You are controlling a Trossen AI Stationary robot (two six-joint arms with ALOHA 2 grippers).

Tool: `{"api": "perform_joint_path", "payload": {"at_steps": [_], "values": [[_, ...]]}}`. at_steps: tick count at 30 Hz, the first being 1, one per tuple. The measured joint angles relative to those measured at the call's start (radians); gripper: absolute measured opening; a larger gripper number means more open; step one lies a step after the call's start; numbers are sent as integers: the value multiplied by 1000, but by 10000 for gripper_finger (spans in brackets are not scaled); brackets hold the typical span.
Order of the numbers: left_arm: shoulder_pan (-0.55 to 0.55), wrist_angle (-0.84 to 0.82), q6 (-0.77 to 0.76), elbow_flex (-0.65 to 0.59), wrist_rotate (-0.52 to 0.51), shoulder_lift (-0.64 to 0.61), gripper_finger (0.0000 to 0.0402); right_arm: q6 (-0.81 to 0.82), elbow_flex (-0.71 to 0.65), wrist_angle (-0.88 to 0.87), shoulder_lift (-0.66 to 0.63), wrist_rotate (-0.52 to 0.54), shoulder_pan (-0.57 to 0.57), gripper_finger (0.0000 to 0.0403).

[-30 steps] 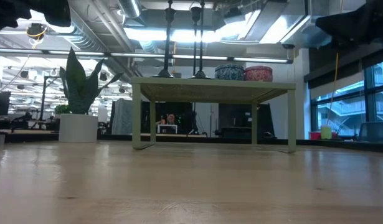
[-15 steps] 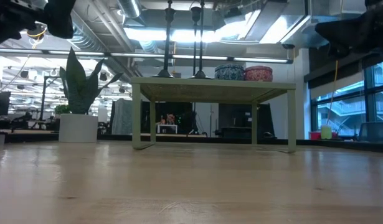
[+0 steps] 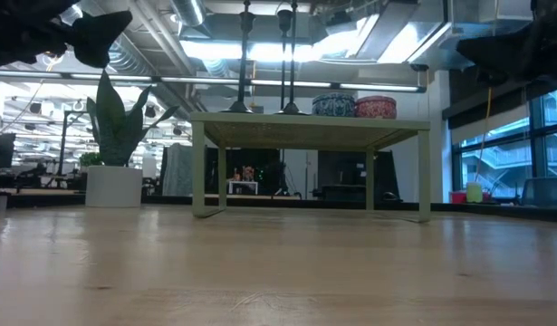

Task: Pick & Place candle stick holders
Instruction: Return to Home Position

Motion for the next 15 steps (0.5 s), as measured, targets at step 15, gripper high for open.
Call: {"api": "perform_joint_path", "payload": {"at_steps": [15], "values": [[-1,-3,0,0,2,0,338,0,0,-108,0,0,0,10]]}}
